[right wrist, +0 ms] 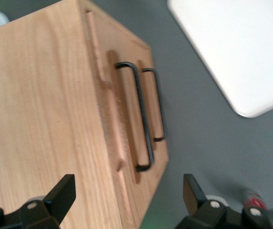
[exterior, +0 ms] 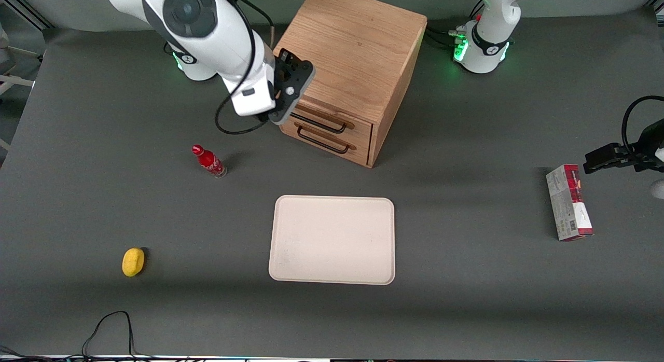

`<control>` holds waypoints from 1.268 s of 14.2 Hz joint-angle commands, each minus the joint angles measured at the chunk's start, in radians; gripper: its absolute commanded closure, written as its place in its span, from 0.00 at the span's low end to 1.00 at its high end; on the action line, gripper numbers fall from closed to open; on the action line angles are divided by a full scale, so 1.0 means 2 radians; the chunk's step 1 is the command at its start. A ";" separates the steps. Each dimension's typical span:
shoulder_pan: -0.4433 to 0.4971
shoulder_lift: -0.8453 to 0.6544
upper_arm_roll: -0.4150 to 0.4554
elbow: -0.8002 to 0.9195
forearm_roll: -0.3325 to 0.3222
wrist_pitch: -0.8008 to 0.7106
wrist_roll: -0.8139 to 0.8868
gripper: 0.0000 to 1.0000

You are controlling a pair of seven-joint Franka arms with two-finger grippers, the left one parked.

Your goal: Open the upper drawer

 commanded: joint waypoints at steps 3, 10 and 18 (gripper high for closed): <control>-0.001 0.070 0.005 0.017 0.011 -0.001 -0.057 0.00; 0.007 0.086 0.008 -0.044 -0.040 0.081 -0.059 0.00; 0.011 0.103 0.014 -0.068 -0.075 0.125 -0.055 0.00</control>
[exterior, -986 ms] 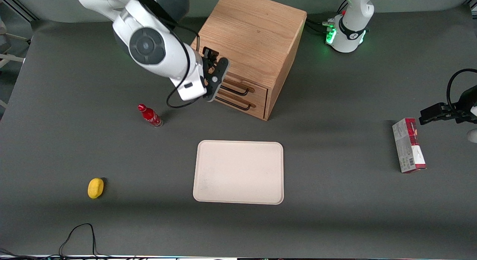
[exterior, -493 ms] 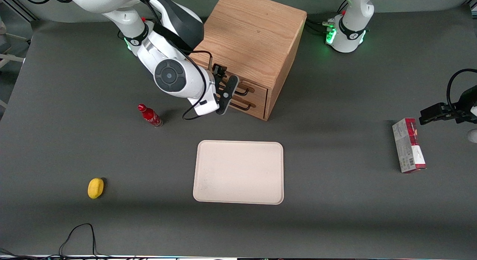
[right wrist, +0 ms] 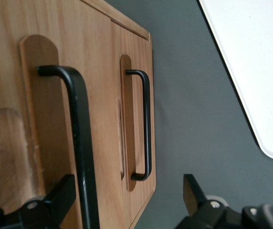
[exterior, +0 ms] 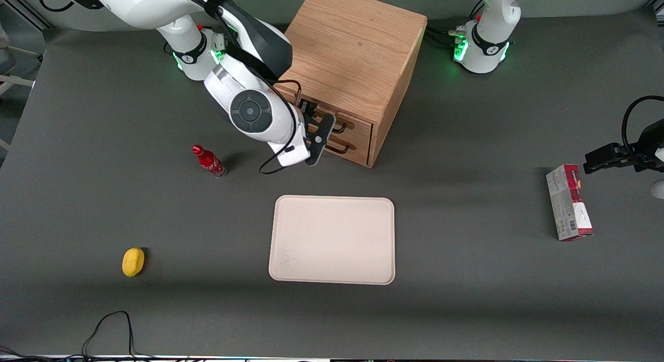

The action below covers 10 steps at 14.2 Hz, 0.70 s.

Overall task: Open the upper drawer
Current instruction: 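Pull the upper drawer handle outward with the right gripper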

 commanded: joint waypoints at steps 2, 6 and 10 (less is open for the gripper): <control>-0.003 0.010 0.005 0.000 -0.033 0.012 -0.009 0.00; -0.008 0.041 -0.001 0.056 -0.057 0.010 -0.044 0.00; -0.010 0.075 -0.044 0.118 -0.071 0.006 -0.088 0.00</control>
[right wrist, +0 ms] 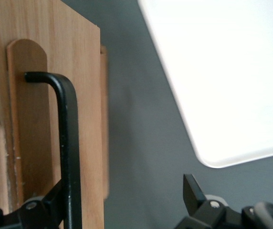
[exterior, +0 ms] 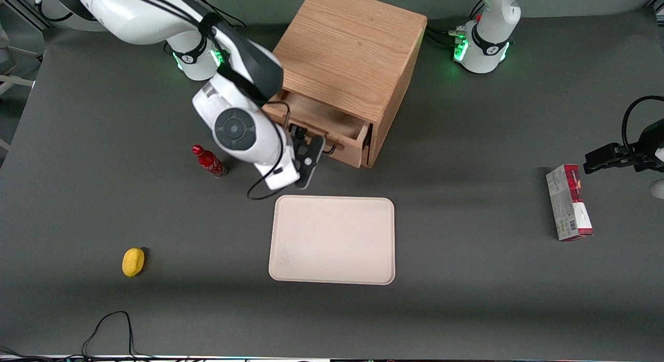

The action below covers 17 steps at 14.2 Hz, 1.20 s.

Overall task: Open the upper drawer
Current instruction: 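Pull the upper drawer handle outward with the right gripper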

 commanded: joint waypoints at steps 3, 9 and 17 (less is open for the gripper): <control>0.000 0.053 -0.039 0.091 -0.016 -0.008 -0.062 0.00; -0.002 0.058 -0.069 0.126 -0.016 -0.008 -0.069 0.00; -0.003 0.001 -0.113 0.186 -0.049 -0.012 -0.046 0.00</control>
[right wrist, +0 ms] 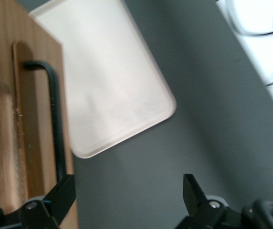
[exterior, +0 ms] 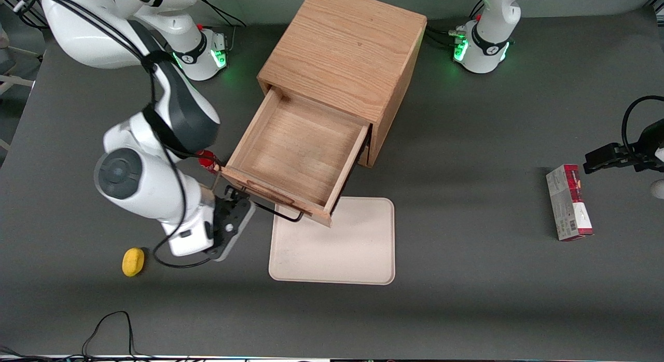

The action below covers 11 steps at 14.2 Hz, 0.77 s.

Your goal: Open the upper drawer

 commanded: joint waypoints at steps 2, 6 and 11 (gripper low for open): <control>-0.001 -0.090 -0.055 -0.027 0.050 -0.076 0.075 0.00; 0.000 -0.276 -0.155 -0.235 0.090 -0.078 0.169 0.00; 0.000 -0.469 -0.201 -0.438 0.107 -0.061 0.284 0.00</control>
